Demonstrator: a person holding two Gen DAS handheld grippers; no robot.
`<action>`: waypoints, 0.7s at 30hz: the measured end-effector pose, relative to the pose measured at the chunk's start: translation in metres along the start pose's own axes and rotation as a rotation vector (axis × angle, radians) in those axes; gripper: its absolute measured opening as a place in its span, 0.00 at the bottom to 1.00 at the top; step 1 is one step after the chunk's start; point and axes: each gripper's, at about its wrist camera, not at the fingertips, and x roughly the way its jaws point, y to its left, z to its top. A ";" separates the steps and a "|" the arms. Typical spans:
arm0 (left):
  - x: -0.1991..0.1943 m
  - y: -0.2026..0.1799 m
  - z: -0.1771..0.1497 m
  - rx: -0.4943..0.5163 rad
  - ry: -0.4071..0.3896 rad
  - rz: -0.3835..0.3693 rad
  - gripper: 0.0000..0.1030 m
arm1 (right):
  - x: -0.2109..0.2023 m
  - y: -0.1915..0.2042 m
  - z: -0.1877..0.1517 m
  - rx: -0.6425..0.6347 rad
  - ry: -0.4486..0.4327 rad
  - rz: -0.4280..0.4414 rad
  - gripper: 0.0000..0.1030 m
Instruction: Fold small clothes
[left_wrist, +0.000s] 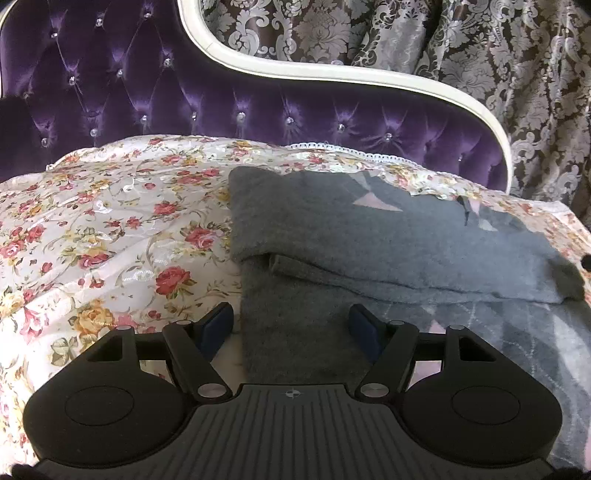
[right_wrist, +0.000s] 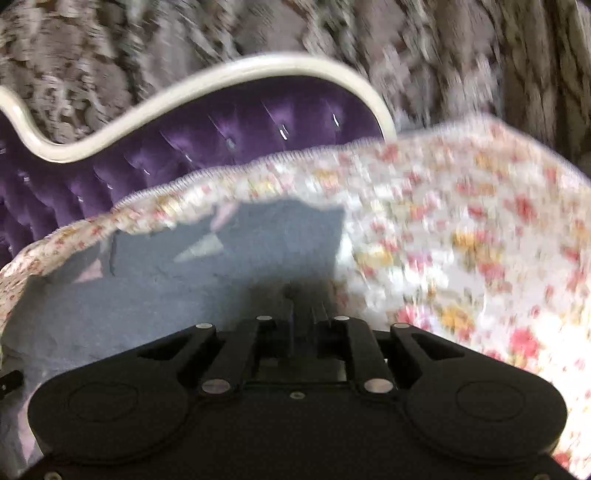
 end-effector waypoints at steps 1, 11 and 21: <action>-0.002 0.001 0.003 -0.013 0.009 0.002 0.64 | -0.004 0.006 0.002 -0.029 -0.022 0.016 0.20; 0.003 -0.014 0.049 0.032 -0.083 0.068 0.65 | 0.016 0.072 -0.006 -0.205 0.007 0.170 0.61; 0.045 0.018 0.040 -0.019 0.052 0.137 0.74 | 0.037 0.063 -0.022 -0.156 0.052 0.119 0.60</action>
